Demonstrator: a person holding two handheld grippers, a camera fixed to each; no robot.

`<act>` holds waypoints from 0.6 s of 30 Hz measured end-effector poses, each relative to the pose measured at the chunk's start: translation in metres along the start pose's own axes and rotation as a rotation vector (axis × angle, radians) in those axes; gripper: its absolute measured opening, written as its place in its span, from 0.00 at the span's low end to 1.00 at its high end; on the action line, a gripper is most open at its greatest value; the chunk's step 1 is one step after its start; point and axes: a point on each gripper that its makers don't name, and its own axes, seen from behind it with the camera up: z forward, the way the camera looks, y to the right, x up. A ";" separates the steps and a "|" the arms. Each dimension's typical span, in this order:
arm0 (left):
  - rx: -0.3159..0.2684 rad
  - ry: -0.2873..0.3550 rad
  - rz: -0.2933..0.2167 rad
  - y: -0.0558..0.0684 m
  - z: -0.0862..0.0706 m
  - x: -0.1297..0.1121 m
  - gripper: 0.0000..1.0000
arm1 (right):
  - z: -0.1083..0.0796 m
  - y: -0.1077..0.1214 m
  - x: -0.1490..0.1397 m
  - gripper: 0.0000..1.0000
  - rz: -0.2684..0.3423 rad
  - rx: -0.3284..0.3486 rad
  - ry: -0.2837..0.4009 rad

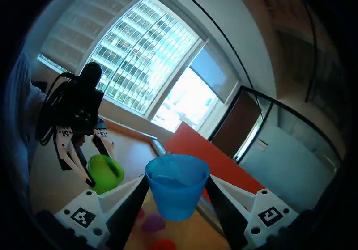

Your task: Pour water

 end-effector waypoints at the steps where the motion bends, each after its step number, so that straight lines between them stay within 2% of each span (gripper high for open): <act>1: -0.001 0.000 -0.001 0.000 0.000 0.000 0.86 | 0.001 0.001 0.002 0.90 -0.013 -0.001 0.001; 18: -0.006 0.003 -0.005 0.001 0.004 0.000 0.86 | 0.021 0.014 0.023 0.90 -0.260 0.005 0.002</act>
